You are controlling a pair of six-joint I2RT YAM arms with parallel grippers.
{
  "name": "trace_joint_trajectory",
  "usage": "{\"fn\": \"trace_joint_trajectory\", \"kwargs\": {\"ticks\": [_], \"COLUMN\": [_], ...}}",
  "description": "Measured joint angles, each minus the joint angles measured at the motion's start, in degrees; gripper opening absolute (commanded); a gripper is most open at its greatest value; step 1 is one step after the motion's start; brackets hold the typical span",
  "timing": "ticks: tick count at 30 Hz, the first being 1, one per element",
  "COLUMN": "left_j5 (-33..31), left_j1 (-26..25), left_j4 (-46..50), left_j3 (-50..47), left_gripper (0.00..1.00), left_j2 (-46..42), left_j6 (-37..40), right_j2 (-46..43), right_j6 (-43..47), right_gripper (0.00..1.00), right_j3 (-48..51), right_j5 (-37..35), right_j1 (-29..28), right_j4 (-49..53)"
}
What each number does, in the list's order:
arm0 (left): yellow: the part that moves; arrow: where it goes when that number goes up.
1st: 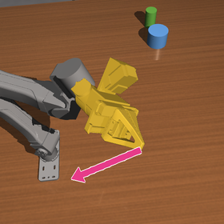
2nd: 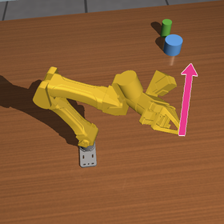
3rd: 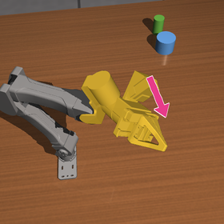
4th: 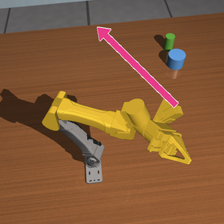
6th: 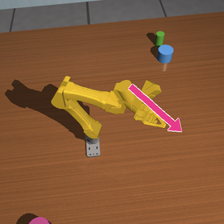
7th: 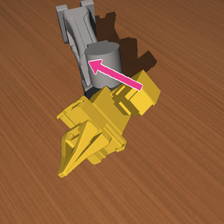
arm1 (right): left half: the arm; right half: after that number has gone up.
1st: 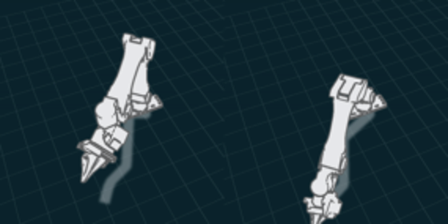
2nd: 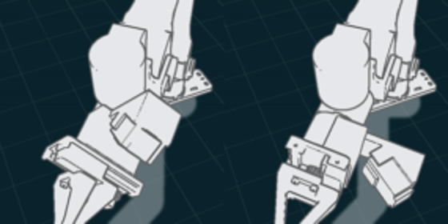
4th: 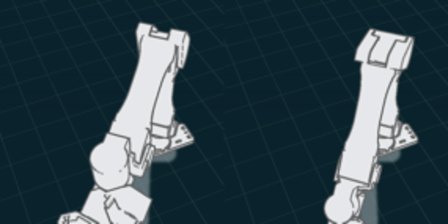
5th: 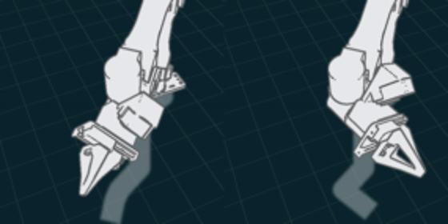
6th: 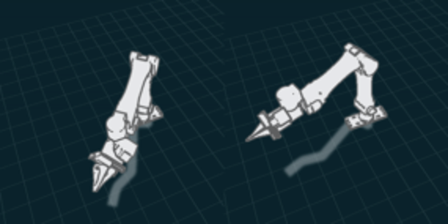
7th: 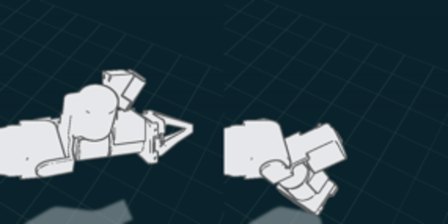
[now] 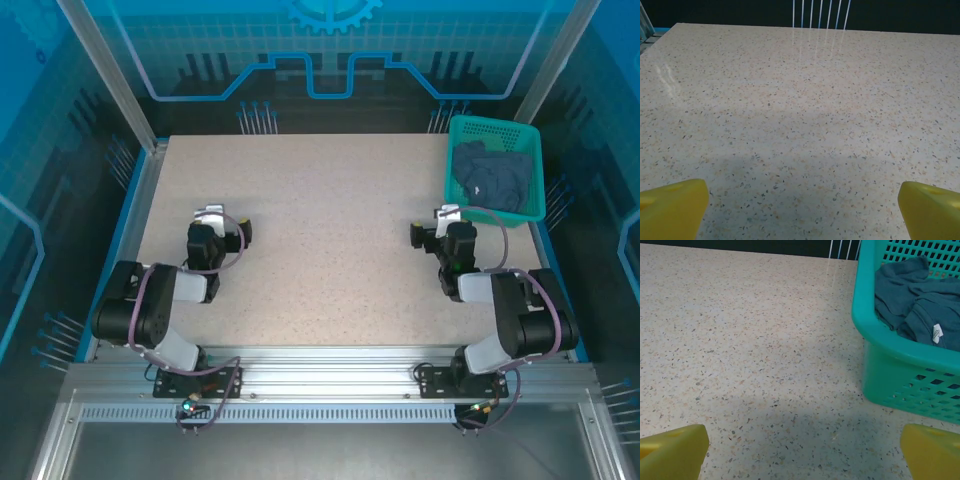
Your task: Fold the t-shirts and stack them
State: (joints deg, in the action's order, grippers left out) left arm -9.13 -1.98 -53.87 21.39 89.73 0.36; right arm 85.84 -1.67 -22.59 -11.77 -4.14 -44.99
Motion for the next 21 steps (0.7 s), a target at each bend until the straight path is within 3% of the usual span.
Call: {"fn": "trace_joint_trajectory", "kwargs": {"ticks": [21], "left_j5": [-0.02], "left_j1": [-0.02], "left_j4": [0.72], "left_j3": [0.0], "left_gripper": [0.99], "left_j2": [0.0], "left_j6": [0.0], "right_j2": [0.0], "right_j6": [0.04], "right_gripper": [1.0], "right_j3": [0.0], "right_j5": [0.11], "right_j1": [0.0], "right_j4": [0.0]}}
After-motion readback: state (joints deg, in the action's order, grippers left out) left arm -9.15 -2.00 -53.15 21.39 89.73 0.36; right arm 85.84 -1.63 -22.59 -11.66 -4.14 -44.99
